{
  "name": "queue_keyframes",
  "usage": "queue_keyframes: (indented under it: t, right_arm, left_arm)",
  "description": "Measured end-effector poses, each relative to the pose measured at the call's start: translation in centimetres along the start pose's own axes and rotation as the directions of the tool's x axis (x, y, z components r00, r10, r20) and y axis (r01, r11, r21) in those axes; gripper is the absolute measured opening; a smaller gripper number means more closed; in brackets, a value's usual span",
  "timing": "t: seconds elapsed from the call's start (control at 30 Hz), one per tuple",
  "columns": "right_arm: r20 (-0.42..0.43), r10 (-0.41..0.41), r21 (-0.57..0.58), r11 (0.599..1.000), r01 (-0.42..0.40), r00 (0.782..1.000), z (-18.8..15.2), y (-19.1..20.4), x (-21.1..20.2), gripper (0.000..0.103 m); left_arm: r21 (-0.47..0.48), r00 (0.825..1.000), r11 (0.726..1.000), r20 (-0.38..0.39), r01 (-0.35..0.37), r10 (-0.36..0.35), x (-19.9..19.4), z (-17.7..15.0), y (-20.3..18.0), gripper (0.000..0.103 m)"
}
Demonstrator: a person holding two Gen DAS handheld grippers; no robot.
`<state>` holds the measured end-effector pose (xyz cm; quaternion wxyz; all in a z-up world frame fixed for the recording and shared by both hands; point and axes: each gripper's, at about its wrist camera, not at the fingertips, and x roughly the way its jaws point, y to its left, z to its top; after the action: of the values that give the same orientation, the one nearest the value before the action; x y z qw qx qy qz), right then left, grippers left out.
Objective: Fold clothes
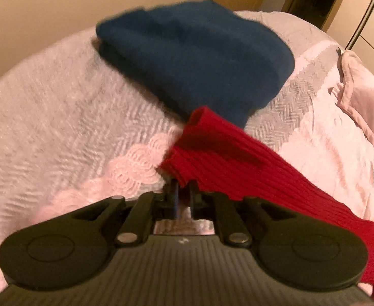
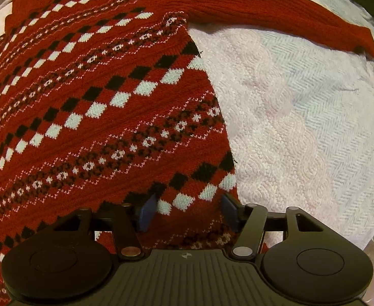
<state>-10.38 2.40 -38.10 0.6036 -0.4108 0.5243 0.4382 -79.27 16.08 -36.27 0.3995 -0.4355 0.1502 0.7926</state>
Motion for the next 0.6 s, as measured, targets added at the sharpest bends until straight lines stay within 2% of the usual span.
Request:
queue_keyframes:
  t: [0.1, 0.13, 0.17, 0.23, 0.27, 0.33, 0.37, 0.4, 0.47, 0.5, 0.57, 0.6]
  right_arm:
    - [0.003, 0.01, 0.001, 1.0, -0.01, 1.0, -0.4, -0.1, -0.3, 0.062]
    - [0.006, 0.009, 0.003, 1.0, -0.009, 1.0, -0.5, -0.1, -0.3, 0.062]
    - [0.009, 0.008, 0.006, 1.0, -0.008, 1.0, -0.6, -0.1, -0.4, 0.062]
    - [0.014, 0.006, 0.012, 1.0, -0.006, 1.0, -0.9, 0.0, -0.6, 0.063]
    - [0.018, 0.005, 0.012, 1.0, -0.006, 1.0, -1.1, 0.1, -0.6, 0.063]
    - [0.032, 0.02, 0.005, 1.0, -0.02, 0.999, -1.6, -0.1, -0.9, 0.063]
    - [0.04, 0.033, 0.0, 0.999, -0.033, 0.999, -1.9, -0.3, -1.1, 0.063]
    - [0.047, 0.051, -0.009, 0.999, -0.05, 0.998, -2.2, -0.8, -1.5, 0.063]
    - [0.06, 0.082, -0.021, 0.996, -0.081, 0.995, -2.8, -2.0, -2.3, 0.063]
    - [0.073, 0.093, -0.002, 0.996, -0.093, 0.993, -3.0, -3.2, -2.8, 0.063]
    - [0.105, 0.118, 0.063, 0.99, -0.125, 0.987, -3.4, -6.0, -3.6, 0.063]
    - [0.134, 0.138, 0.115, 0.981, -0.154, 0.981, -1.8, -8.1, -4.2, 0.063]
  left_arm:
    - [0.054, 0.991, 0.992, 0.085, -0.113, 0.108, -2.9, 0.4, -0.5, 0.01]
    - [0.075, 0.986, 0.99, 0.126, -0.117, 0.107, -3.9, 0.4, -0.9, 0.012]
    - [0.102, 0.986, 0.991, 0.151, -0.085, 0.068, -4.5, 0.5, -1.6, 0.016]
    - [0.19, 0.992, 0.982, 0.126, -0.003, -0.022, -4.1, 0.7, -3.6, 0.022]
    - [0.238, 0.995, 0.971, 0.094, 0.009, -0.032, -3.1, 0.7, -4.8, 0.026]
    - [0.263, 0.999, 0.964, 0.031, -0.047, 0.041, -0.7, 0.3, -6.5, 0.022]
    - [0.256, 0.998, 0.964, 0.012, -0.064, 0.063, -0.1, 0.1, -7.3, 0.012]
    - [0.237, 0.999, 0.971, 0.01, -0.033, 0.031, -0.7, -0.2, -8.1, 0.01]
    - [0.216, 0.999, 0.976, 0.016, 0.033, -0.037, -2.0, -0.8, -9.9, 0.015]
    - [0.254, 0.996, 0.965, 0.03, 0.068, -0.079, -3.3, -1.5, -11.4, 0.015]
    - [0.324, 0.99, 0.938, 0.008, 0.128, -0.138, -5.7, -3.3, -14.7, 0.017]
    - [0.33, 0.983, 0.927, -0.021, 0.177, -0.18, -6.5, -4.2, -16.3, 0.018]
